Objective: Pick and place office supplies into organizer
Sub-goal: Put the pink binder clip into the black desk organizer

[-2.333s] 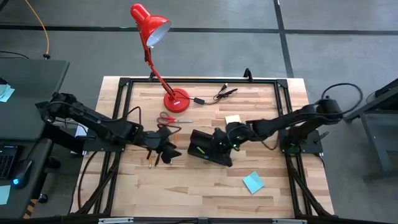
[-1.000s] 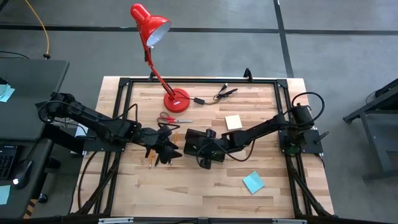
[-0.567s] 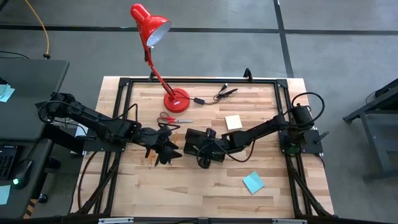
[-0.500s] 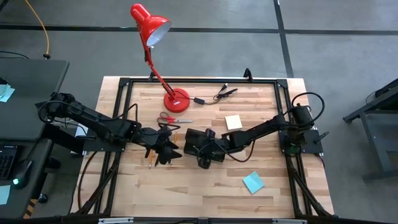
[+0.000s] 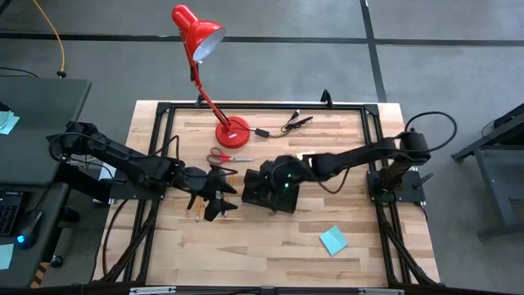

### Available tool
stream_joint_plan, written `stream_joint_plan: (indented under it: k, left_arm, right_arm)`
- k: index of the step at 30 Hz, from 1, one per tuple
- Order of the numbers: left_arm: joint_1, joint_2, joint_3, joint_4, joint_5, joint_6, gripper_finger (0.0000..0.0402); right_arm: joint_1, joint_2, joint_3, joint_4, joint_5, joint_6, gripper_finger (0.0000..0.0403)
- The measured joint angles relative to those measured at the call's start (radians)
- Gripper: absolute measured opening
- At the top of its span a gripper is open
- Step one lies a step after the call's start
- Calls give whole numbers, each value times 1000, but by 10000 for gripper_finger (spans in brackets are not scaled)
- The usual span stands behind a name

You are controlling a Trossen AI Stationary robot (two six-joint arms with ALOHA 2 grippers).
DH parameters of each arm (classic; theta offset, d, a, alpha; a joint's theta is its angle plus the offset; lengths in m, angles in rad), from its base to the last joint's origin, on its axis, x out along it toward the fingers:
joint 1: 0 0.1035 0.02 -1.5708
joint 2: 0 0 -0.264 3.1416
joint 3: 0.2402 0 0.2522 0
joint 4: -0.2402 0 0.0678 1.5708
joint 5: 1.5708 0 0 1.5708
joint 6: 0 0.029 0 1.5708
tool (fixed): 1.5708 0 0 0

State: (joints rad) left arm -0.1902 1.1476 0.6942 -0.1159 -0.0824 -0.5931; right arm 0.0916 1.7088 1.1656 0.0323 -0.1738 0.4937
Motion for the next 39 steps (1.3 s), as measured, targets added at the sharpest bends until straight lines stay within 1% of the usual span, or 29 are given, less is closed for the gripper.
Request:
stream_joint_plan:
  k: [3,5,10,12,15,18,21,24,27,29,31,35,37,39]
  left_arm:
    - [0,0,-1,-26,40,63,299]
    - [0,0,-1,-63,44,74,299]
    - [0,0,-1,-108,93,63,299]
    - [0,0,-1,-102,104,47,299]
    - [-23,0,-1,-86,103,66,299]
    - [-43,0,-1,-92,99,75,299]
    - [-47,0,-1,-108,73,87,299]
    - [-45,0,-1,-130,89,44,299]
    - [-48,2,-1,-164,104,44,299]
    - [-48,7,-1,-213,107,55,299]
    - [-52,8,-1,-273,130,54,299]
    - [-87,18,-2,-419,176,-13,299]
    - [-115,17,-1,-444,175,-12,299]
    - [-142,17,-1,-454,152,8,299]
  right_arm:
    - [-35,-27,-3,-2,-108,49,116]
    - [-53,-40,-3,8,-158,67,116]
    - [-82,-61,-3,17,-210,82,116]
    - [-92,-65,-3,26,-254,106,116]
    - [-99,-65,-3,-23,-305,127,116]
    - [-93,-65,-3,-100,-303,119,116]
    - [-81,-65,-3,-165,-279,112,116]
    - [-70,-64,-3,-203,-265,110,116]
    - [-58,-64,-3,-220,-246,101,116]
    - [-50,-64,-3,-230,-220,92,116]
    - [-44,-64,-3,-234,-209,84,116]
    - [-38,-64,-3,-232,-203,84,116]
    - [-38,-64,-3,-232,-203,82,116]
    - [-38,-64,-3,-232,-196,85,116]
